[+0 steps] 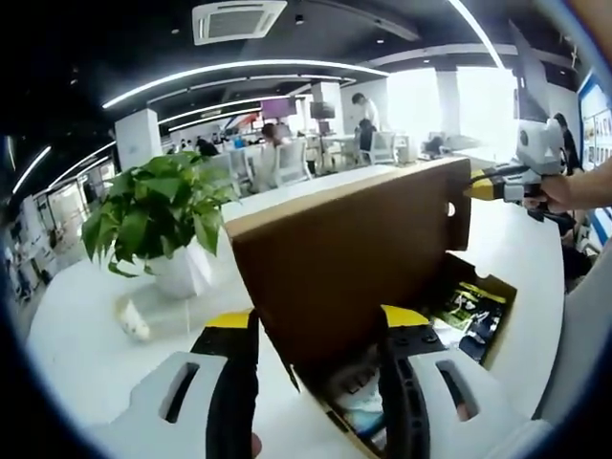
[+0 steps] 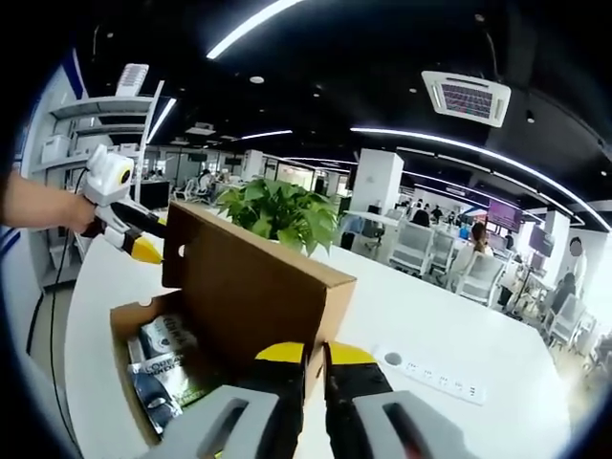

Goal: Operate the shoe box by opening the lid, removing the specified soft item, and placing it in the target area until the item is outside and the box remains undamaged.

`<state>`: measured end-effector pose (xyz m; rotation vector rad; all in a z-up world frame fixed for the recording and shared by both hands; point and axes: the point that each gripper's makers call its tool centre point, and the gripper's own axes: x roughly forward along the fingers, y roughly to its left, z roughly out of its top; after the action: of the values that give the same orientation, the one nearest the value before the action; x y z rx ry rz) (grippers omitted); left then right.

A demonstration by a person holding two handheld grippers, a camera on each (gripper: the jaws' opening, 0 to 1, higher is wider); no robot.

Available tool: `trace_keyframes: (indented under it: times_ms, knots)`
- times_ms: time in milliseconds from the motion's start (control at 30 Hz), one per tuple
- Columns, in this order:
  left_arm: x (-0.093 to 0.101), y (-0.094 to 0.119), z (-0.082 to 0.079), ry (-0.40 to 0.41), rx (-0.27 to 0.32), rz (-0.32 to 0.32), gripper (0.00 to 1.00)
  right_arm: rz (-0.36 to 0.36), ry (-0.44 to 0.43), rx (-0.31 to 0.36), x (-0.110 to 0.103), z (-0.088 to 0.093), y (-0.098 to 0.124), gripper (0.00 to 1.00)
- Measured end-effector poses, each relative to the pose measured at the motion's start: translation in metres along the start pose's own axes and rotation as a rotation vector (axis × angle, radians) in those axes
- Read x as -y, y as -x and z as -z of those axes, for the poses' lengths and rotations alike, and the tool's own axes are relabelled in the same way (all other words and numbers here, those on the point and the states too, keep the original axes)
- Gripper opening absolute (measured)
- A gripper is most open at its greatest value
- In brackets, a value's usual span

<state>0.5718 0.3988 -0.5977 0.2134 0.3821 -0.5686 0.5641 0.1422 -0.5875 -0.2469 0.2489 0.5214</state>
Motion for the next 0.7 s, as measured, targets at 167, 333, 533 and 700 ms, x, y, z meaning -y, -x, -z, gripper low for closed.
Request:
trace_keyframes:
  times_ms: [167,333,533,700]
  knots:
    - [-0.005,-0.002,0.0,0.012,0.004,-0.005,0.41,0.01,0.008,-0.002,0.002,0.0,-0.002,0.0]
    - [-0.005,-0.004,0.001,0.01,-0.001,-0.018,0.38,0.009,0.012,-0.002,0.002,0.0,-0.002,0.0]
    - [-0.01,-0.005,0.01,0.023,-0.025,-0.052,0.34,0.011,0.014,-0.002,0.001,-0.001,-0.002,0.0]
    - [-0.013,-0.005,0.02,0.026,-0.044,-0.069,0.33,0.011,0.018,-0.002,0.001,-0.002,-0.002,0.0]
